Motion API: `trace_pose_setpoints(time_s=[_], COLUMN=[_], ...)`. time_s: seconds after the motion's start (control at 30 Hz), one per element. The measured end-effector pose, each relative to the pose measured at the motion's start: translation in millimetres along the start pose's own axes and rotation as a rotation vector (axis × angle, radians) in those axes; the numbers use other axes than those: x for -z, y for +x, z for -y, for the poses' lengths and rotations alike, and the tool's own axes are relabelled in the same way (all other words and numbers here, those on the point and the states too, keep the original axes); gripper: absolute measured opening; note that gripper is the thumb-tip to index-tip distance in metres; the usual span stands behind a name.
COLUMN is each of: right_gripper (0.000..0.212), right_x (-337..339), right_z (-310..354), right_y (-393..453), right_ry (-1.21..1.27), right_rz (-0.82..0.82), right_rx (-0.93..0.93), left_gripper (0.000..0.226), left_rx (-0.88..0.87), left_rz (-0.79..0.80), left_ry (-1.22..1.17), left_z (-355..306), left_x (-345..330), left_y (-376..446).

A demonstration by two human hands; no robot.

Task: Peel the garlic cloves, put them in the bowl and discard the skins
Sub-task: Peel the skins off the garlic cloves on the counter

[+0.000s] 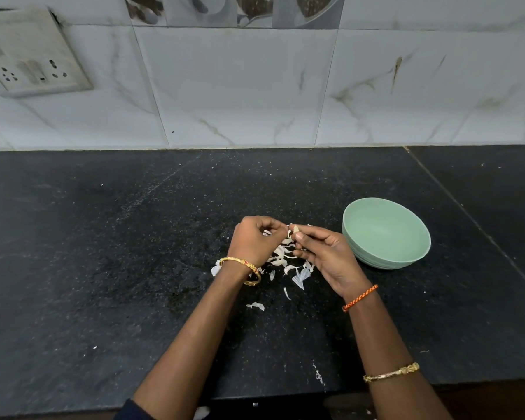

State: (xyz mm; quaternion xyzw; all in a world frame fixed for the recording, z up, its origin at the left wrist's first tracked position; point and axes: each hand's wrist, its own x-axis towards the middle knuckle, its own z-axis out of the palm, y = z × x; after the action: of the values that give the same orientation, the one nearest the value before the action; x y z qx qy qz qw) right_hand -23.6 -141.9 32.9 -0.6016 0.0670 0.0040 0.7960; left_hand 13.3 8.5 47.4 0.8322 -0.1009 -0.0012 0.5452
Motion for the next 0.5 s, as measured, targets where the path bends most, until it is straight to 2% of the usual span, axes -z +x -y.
trace_pose_setpoints(time_s=[0.2, 0.33, 0.5], right_gripper=[0.016, 0.013, 0.013], right_x=[5, 6, 8], right_z=[5, 7, 8], right_y=[4, 3, 1], right_ry=[-0.159, -0.245, -0.133], right_rz=[0.013, 0.049, 0.056], right_rx=[0.029, 0.022, -0.050], left_gripper=[0.003, 0.005, 0.011], left_rx=[-0.062, -0.098, -0.139], left_rz=[0.125, 0.173, 0.232], left_ry=[0.005, 0.114, 0.170], left_z=[2, 0, 0], left_x=[7, 11, 14], left_y=[9, 11, 5])
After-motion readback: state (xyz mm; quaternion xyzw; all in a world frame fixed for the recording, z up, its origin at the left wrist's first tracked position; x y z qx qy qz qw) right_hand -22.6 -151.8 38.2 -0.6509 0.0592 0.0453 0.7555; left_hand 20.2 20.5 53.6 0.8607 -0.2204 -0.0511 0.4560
